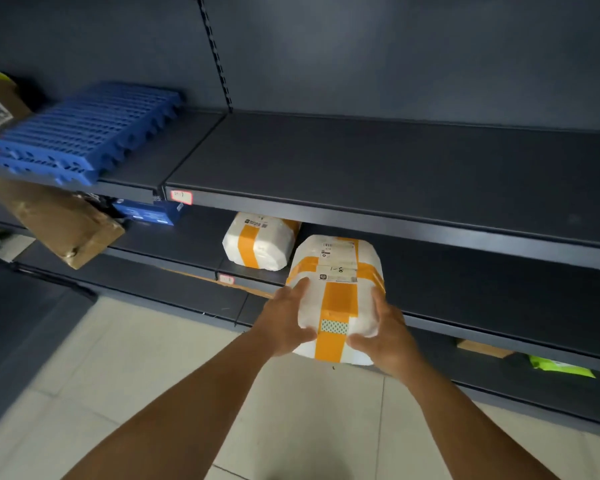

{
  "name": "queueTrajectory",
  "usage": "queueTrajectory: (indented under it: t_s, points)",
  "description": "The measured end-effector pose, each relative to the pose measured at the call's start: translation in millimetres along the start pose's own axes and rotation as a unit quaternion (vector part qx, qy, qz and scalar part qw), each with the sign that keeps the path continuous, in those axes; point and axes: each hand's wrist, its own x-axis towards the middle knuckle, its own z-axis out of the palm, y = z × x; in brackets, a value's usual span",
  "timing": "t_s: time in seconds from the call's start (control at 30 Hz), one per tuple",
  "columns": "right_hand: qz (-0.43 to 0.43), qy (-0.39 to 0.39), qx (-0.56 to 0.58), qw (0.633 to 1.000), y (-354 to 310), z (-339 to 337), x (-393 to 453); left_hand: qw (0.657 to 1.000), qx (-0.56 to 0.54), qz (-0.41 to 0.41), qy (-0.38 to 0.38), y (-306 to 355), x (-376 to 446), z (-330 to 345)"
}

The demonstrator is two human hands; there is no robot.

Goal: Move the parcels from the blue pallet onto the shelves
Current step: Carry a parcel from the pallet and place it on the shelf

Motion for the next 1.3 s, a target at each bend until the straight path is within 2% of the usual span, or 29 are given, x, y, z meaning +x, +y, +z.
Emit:
queueTrajectory:
  t_s: [0.4,0.8,1.0,1.2,1.3]
  points:
    - [-0.047,0.067,-0.008,0.997,34,26,155,0.997,0.035,0.049,0.056,-43,156,34]
    - [-0.061,0.119,0.002,0.991,37,48,239,0.982,0.154,0.064,0.094,-48,231,26]
    - [-0.043,0.107,-0.074,0.991,31,43,222,0.979,0.183,0.048,0.077,-42,215,20]
    - [-0.027,0.069,-0.241,0.968,20,32,155,0.964,0.254,0.049,0.057,-22,154,14]
    - [-0.021,0.044,-0.272,0.961,4,16,107,0.963,0.259,0.063,0.040,-3,111,5]
